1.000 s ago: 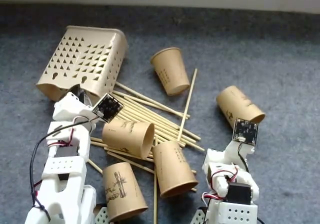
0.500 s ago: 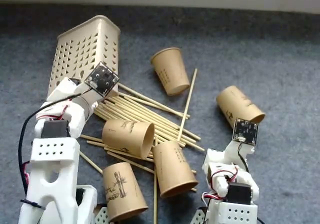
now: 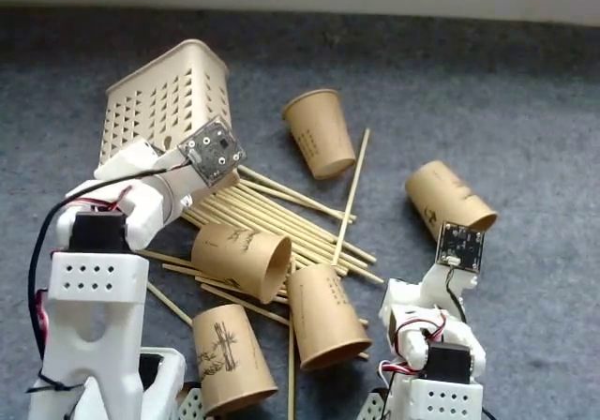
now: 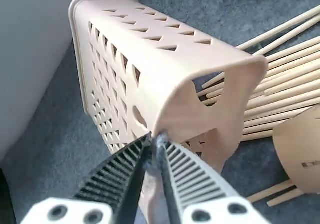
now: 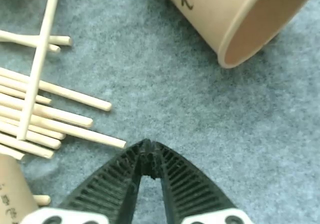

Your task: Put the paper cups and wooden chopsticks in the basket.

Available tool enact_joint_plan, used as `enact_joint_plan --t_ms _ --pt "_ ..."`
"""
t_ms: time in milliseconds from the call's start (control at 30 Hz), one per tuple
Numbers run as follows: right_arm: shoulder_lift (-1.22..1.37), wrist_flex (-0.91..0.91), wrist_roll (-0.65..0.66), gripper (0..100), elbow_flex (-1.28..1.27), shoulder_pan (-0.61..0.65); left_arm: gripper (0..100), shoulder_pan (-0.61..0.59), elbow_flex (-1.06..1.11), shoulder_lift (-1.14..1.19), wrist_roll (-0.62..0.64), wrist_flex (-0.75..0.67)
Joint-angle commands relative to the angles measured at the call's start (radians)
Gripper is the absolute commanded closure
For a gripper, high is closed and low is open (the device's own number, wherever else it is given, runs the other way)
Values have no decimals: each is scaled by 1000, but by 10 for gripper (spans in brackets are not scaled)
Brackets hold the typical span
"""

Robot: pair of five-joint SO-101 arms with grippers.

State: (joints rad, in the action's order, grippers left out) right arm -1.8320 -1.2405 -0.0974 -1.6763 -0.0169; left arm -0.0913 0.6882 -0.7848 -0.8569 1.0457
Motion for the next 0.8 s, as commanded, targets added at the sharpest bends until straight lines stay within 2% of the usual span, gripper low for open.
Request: enact_joint_plan --t_ms 0,167,400,767 --pt "-5 -10 -8 993 -113 -8 995 21 -119 -1 -29 40" --pt "-5 -10 -8 993 -113 -8 995 13 -225 62 -51 52" --pt "-5 -10 -8 993 -113 -8 995 8 -504 334 5 126" --pt "-5 -10 -8 993 -113 -8 995 10 -1133 768 3 440"
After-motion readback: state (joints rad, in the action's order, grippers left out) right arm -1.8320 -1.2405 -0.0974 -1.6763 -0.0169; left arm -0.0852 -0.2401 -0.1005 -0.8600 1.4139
